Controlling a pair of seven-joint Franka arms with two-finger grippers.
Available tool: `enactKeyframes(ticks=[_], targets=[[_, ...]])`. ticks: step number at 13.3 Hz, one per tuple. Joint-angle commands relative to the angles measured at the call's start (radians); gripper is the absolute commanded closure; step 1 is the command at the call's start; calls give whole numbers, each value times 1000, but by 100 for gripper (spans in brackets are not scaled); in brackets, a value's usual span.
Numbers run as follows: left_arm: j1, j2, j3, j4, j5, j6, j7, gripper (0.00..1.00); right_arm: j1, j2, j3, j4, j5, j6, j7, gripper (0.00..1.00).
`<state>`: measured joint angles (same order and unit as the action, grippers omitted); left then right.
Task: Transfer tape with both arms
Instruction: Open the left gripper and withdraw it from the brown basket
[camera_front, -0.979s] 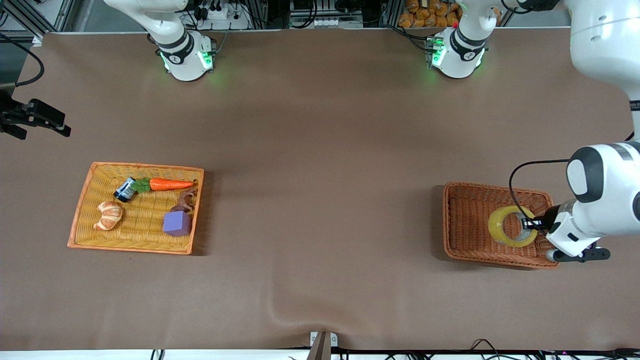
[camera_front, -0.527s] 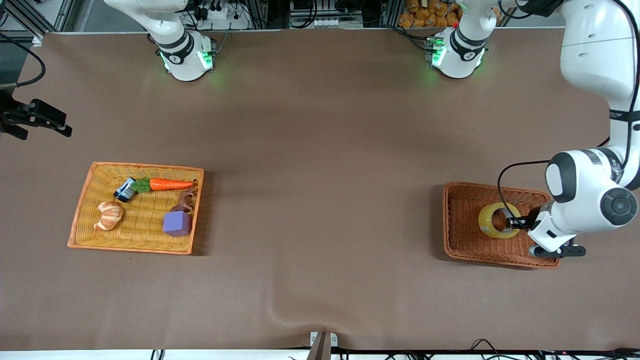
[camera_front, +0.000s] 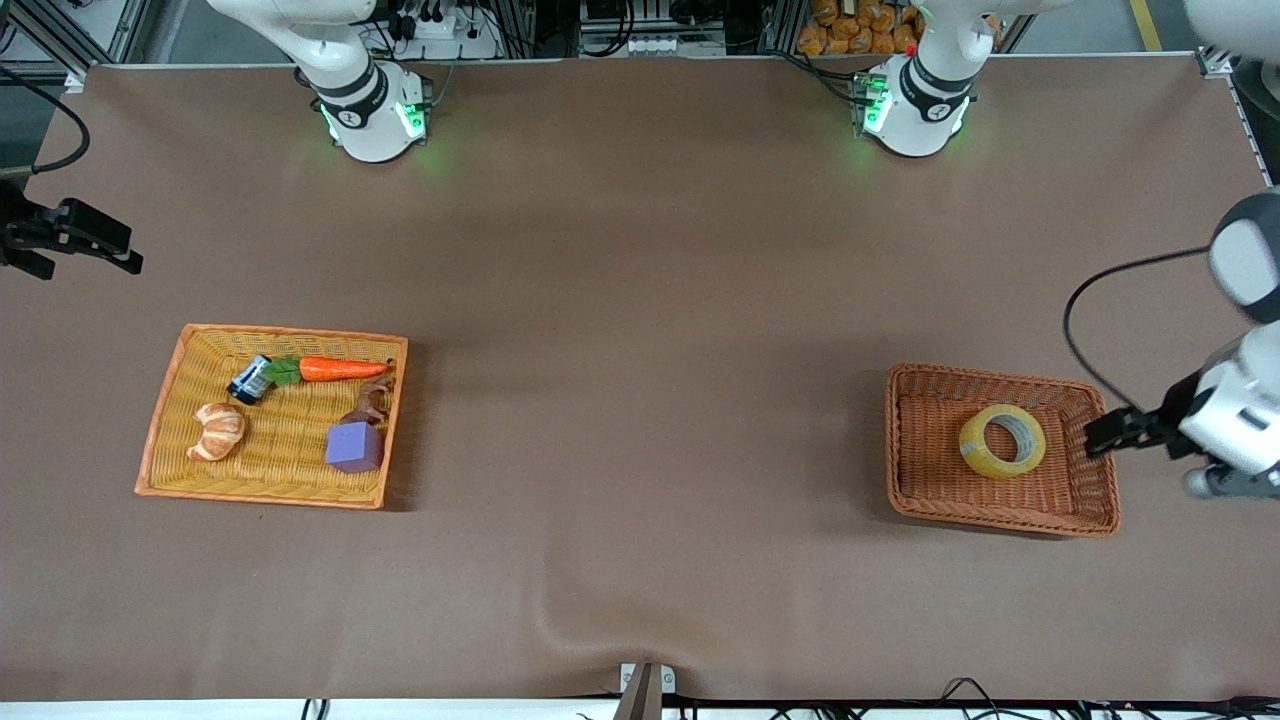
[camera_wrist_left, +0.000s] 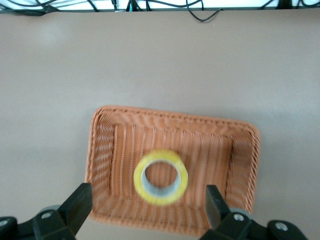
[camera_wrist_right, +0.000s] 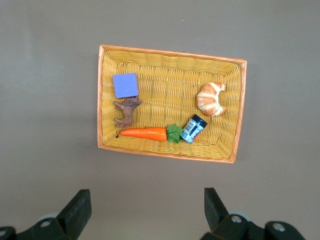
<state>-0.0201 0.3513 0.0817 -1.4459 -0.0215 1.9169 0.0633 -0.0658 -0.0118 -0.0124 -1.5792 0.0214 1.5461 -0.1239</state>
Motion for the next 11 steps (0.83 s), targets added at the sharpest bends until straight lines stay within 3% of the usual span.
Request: enactKeyframes(ticks=[1, 5, 11], targets=[[8, -58, 4, 9, 14, -123, 13, 0, -14, 4, 9, 13, 2, -8, -3, 0], [12, -126, 9, 9, 14, -257, 10, 0, -14, 4, 11, 11, 2, -8, -3, 0], [12, -196, 0, -2, 40, -323, 9, 0, -11, 7, 11, 11, 2, -8, -3, 0]])
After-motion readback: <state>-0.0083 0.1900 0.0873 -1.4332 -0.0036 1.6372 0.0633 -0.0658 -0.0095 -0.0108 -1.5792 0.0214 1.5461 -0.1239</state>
